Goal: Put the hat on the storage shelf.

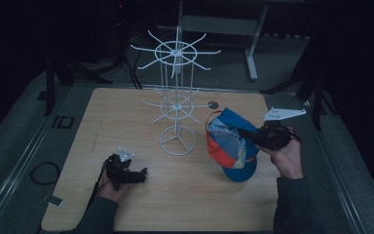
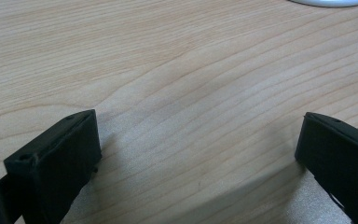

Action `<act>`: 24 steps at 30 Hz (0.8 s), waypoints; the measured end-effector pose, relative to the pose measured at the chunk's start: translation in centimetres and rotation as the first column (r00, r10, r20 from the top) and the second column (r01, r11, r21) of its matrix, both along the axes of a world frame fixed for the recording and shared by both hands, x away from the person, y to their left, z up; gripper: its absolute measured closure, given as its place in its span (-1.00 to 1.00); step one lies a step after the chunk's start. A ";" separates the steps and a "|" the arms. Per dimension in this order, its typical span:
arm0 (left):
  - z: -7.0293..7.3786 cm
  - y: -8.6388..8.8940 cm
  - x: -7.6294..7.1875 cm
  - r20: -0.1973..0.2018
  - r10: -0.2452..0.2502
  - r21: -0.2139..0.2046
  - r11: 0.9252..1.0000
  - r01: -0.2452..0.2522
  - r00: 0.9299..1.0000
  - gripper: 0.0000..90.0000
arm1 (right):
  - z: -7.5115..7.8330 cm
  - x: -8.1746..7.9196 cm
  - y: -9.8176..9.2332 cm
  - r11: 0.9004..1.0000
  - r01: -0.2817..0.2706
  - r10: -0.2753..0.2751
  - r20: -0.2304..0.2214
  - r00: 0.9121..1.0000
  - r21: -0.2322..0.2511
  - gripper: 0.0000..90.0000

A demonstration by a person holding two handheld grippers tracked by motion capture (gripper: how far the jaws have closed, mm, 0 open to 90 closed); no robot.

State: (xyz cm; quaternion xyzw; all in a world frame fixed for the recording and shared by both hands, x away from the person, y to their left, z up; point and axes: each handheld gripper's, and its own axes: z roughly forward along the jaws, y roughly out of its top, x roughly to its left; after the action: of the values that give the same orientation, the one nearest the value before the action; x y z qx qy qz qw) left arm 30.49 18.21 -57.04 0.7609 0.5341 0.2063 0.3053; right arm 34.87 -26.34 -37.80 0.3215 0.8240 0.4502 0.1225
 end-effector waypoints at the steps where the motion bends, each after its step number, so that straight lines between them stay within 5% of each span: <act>1: 0.0 0.0 0.0 0.000 0.000 0.000 1.000 0.000 1.000 -1.00 | 0.1 0.0 0.0 1.000 -0.002 0.002 0.001 1.000 0.003 0.95; 24: 0.0 0.0 0.0 0.000 0.000 0.000 1.000 0.000 1.000 -1.00 | 2.7 -1.0 0.4 0.999 -0.029 0.027 0.050 0.998 0.027 0.95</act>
State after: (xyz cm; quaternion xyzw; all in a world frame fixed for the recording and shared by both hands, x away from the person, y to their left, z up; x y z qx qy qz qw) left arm 30.49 18.21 -57.04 0.7609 0.5342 0.2061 0.3052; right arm 33.87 -25.97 -35.10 0.3004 0.8188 0.4711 0.1320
